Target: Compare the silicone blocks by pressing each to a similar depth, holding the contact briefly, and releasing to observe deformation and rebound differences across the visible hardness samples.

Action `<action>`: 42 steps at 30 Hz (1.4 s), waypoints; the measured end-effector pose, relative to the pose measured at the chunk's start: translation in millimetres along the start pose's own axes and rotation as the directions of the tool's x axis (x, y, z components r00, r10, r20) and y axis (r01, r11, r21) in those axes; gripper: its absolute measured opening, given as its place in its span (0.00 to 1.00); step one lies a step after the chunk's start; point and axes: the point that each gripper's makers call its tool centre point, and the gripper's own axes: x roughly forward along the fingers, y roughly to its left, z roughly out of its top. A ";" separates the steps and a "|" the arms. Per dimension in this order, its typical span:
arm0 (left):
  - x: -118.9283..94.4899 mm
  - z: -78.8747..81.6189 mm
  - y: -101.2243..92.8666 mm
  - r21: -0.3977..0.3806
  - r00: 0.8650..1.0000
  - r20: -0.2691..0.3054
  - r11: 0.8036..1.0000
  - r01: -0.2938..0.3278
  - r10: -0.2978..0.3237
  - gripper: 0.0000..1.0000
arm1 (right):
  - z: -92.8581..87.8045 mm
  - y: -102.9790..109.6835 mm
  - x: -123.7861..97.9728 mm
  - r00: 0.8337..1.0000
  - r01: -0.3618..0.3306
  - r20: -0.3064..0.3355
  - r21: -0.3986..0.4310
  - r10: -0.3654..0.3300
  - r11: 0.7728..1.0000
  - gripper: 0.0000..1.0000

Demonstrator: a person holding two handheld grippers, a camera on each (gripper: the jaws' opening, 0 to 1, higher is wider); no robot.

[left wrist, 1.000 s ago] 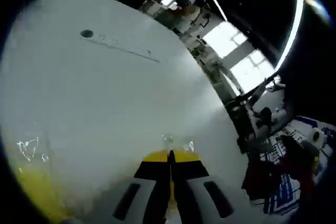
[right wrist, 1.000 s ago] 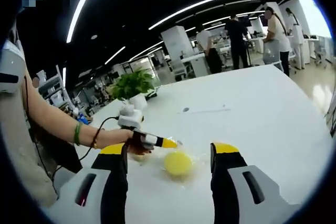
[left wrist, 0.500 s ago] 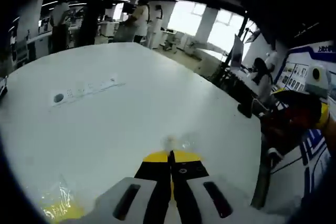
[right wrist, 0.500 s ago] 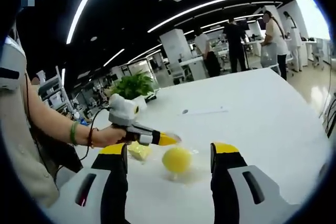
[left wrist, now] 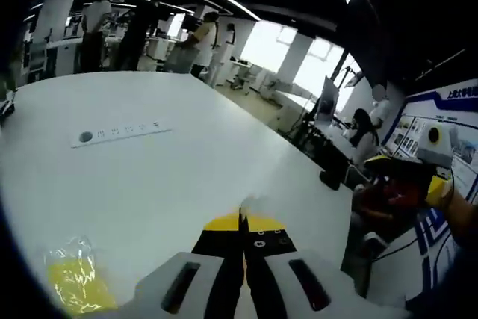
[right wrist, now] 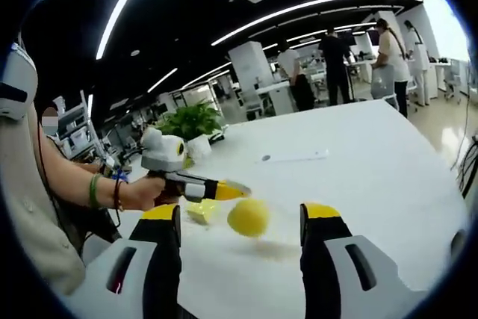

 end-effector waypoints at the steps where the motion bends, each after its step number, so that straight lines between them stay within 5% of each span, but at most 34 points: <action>1: -4.3 3.2 0.0 0.014 1.000 0.011 1.000 -0.008 0.008 0.00 | 1.4 1.8 -0.9 1.000 -0.001 0.000 -0.008 0.001 1.000 0.60; 14: -68.0 46.4 1.3 0.064 0.995 0.100 0.998 -0.023 0.016 0.00 | 17.2 25.7 5.3 0.995 -0.080 -0.070 -0.198 0.068 0.977 0.64; 19: -101.7 68.3 -3.3 0.107 0.993 0.121 0.994 -0.008 -0.005 0.00 | 24.5 45.7 18.3 0.977 -0.188 -0.162 -0.349 0.139 0.918 0.66; 29: -152.4 87.0 -18.9 0.177 0.988 0.150 0.984 0.001 -0.028 0.00 | 53.2 90.2 72.4 0.946 -0.317 -0.214 -0.464 0.243 0.827 0.67; 36: -172.5 84.8 -25.9 0.212 0.989 0.141 0.977 0.014 -0.045 0.00 | 45.7 128.1 118.7 0.885 -0.459 -0.328 -0.510 0.329 0.727 0.67; 42: -182.3 85.2 -23.3 0.214 0.989 0.142 0.977 0.015 -0.046 0.00 | 32.4 140.0 140.4 0.846 -0.523 -0.404 -0.503 0.348 0.688 0.66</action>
